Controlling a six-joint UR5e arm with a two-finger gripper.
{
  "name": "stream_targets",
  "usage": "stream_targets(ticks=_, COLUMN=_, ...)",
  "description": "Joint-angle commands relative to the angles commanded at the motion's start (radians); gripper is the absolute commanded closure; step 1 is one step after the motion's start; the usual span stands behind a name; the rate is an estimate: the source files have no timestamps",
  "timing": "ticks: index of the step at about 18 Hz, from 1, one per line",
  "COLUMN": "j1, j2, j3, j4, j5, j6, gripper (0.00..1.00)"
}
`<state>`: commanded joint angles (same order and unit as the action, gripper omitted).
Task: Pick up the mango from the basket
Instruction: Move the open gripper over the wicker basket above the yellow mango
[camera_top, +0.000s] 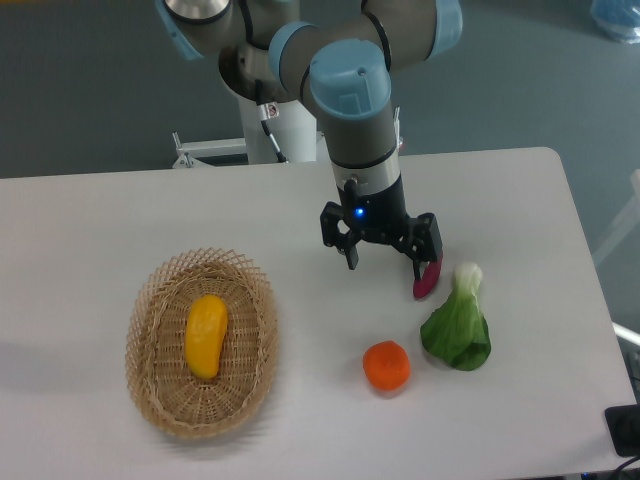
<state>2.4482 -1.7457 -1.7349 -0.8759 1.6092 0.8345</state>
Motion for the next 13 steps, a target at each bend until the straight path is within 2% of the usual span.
stream_targets(ticks=4, j1=-0.011, j2=-0.006, j3=-0.002, j4=0.008, j5=0.000, j6=-0.003, gripper=0.00)
stream_targets(ticks=7, j1=-0.034, j2=-0.017, j3=-0.028, j4=0.020, j5=-0.006, j6=-0.014, gripper=0.00)
stream_targets(ticks=9, j1=-0.086, j2=-0.023, j3=-0.049, j4=0.064, j5=-0.006, j6=-0.130, gripper=0.00)
stream_targets(ticks=11, j1=-0.135, j2=-0.023, j3=-0.049, j4=0.067, j5=-0.008, j6=-0.251, gripper=0.00)
stream_targets(ticks=13, j1=-0.185, j2=-0.031, j3=-0.051, j4=0.067, j5=-0.023, j6=-0.304, gripper=0.00)
